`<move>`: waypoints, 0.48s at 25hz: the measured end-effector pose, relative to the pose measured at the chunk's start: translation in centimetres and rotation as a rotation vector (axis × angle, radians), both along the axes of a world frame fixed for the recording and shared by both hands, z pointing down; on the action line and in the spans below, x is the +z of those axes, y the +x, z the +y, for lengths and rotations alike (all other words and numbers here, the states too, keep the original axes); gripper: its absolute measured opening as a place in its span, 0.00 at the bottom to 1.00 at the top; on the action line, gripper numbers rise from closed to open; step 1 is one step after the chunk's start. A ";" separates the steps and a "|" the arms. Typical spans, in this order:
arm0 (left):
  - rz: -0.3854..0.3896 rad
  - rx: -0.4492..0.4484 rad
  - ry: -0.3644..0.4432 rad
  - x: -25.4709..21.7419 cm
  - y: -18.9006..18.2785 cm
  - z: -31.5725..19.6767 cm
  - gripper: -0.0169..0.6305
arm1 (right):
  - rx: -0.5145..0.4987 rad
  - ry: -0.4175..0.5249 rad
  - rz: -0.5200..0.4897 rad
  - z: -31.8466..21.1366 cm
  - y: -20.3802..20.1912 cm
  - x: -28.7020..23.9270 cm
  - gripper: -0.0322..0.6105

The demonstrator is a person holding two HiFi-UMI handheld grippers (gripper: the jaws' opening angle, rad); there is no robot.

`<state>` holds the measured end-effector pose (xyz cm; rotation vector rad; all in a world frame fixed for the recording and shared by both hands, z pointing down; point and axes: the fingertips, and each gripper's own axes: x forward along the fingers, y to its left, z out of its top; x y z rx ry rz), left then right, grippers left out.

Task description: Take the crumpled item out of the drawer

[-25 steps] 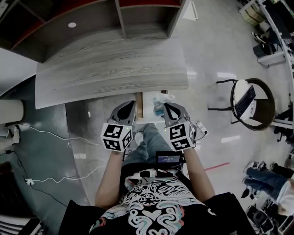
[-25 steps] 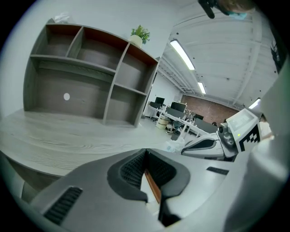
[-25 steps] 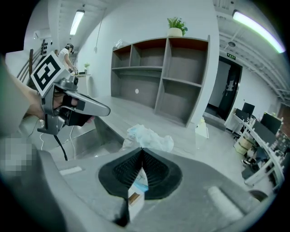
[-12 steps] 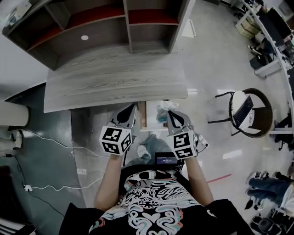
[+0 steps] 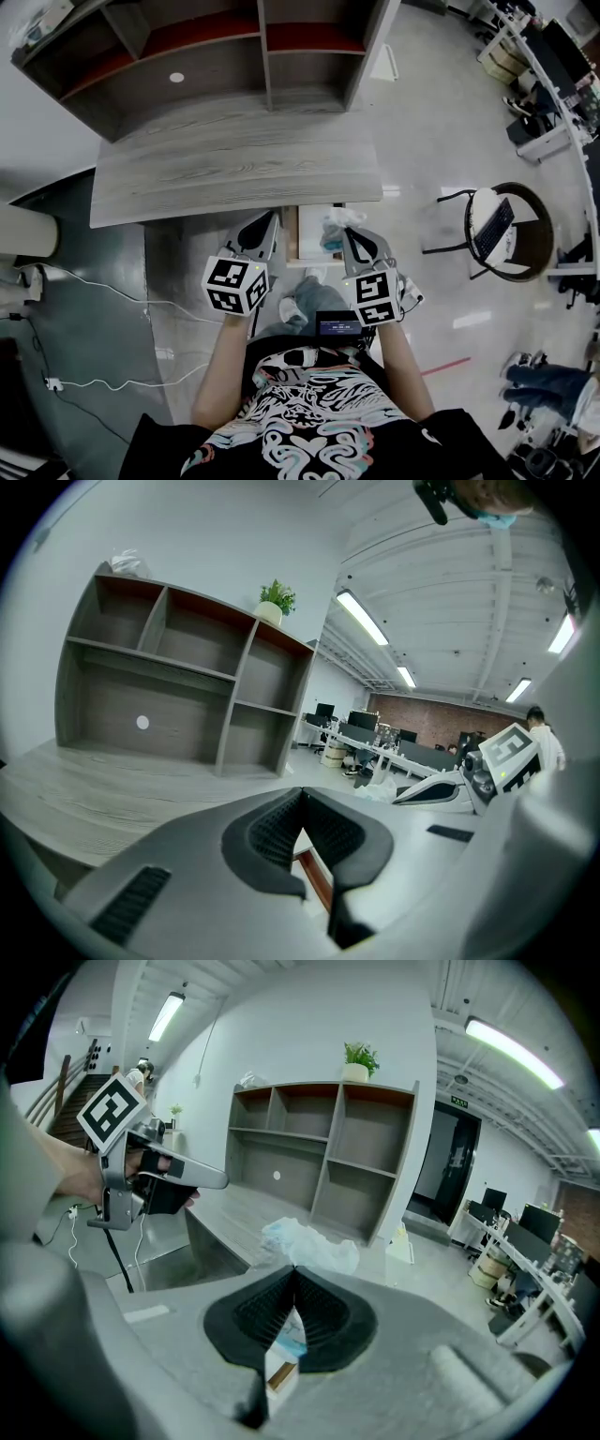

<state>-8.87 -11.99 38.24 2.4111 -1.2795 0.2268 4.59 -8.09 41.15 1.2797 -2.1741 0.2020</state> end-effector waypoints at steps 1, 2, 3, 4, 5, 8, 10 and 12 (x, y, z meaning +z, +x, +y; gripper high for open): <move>0.001 -0.001 0.000 0.0 -0.1 0.0 0.03 | 0.001 -0.001 0.000 0.0 0.0 0.0 0.06; 0.001 -0.002 0.000 0.0 -0.1 0.0 0.03 | 0.001 -0.002 -0.001 0.0 0.0 0.1 0.06; 0.002 -0.004 -0.001 0.1 -0.2 0.0 0.03 | 0.000 -0.003 -0.002 0.1 -0.1 0.2 0.06; 0.001 -0.005 -0.002 0.1 -0.2 0.0 0.03 | -0.001 -0.004 -0.002 0.1 0.0 0.2 0.06; 0.001 -0.006 -0.003 0.2 -0.1 0.0 0.03 | -0.003 -0.004 -0.001 0.1 0.0 0.3 0.06; -0.001 -0.004 -0.009 0.5 -0.1 0.0 0.03 | -0.009 -0.001 0.003 -0.1 0.2 0.4 0.06; -0.001 -0.004 -0.014 0.7 -0.2 -0.2 0.03 | -0.005 -0.008 0.006 -0.2 0.2 0.6 0.06; -0.002 -0.005 -0.017 0.9 -0.3 -0.3 0.03 | -0.002 -0.015 0.009 -0.2 0.3 0.8 0.06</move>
